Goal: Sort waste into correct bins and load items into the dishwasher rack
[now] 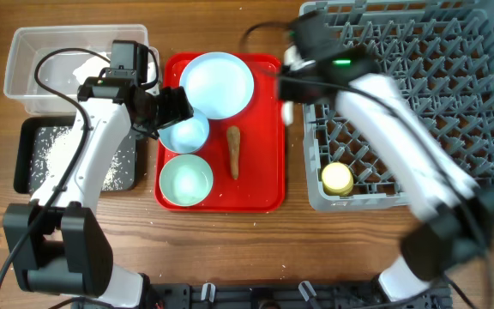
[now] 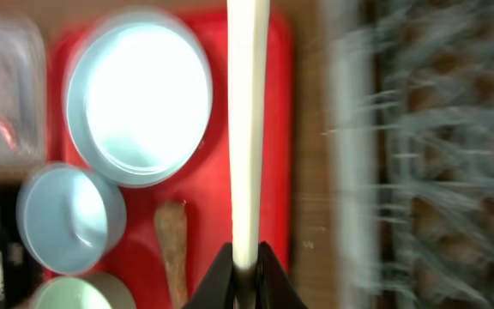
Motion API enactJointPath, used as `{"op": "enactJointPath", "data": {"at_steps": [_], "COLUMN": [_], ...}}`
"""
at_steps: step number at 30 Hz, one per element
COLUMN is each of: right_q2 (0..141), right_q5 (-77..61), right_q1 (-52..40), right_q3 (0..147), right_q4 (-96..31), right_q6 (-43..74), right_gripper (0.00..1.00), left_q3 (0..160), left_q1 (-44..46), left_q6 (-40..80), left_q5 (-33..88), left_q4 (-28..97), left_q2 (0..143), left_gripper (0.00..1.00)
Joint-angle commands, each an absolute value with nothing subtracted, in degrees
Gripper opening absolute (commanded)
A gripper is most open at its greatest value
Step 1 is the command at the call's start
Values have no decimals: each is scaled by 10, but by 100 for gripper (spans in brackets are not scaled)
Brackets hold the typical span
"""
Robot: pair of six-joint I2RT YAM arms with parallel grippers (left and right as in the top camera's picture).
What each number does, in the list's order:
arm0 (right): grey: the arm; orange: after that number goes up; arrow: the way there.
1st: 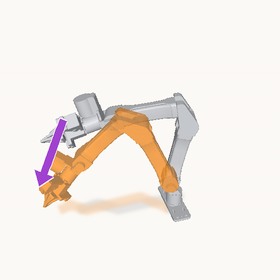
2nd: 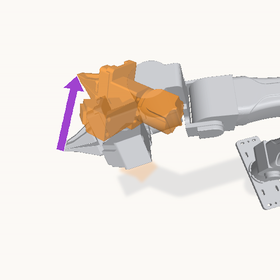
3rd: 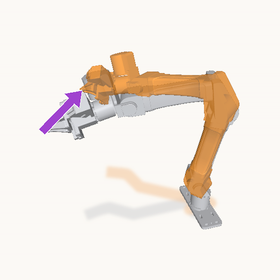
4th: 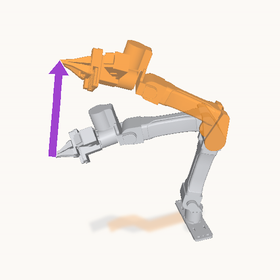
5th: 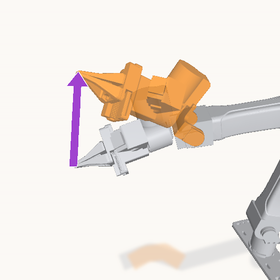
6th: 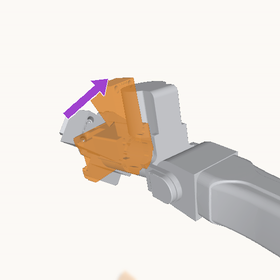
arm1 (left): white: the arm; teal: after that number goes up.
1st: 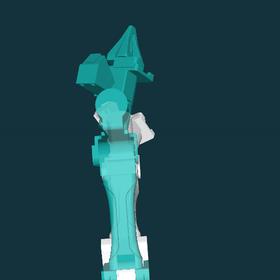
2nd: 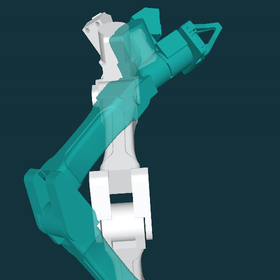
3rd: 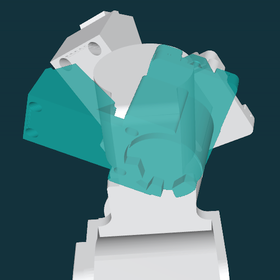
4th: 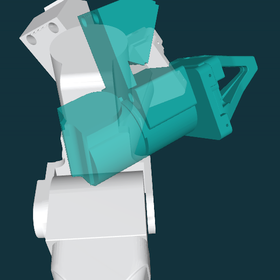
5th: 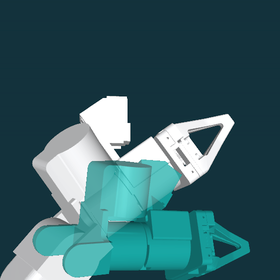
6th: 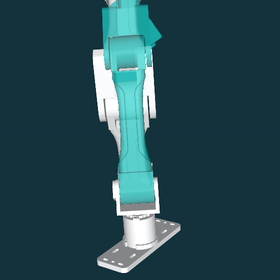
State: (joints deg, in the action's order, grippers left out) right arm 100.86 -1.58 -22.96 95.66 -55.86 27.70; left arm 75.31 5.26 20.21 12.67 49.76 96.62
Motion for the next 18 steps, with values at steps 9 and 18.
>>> {"op": "enactJointPath", "data": {"at_steps": [9,18], "right_q2": [924,924], "right_q5": [125,119], "right_q1": [-24,-22], "right_q3": [839,772], "right_q4": [-700,-682], "right_q6": [714,734], "right_gripper": [4,82], "left_q3": [761,761], "left_q1": [54,54], "left_q6": [197,197], "left_q5": [121,121], "left_q4": [498,497], "left_q2": [956,956], "left_gripper": [89,96]}}
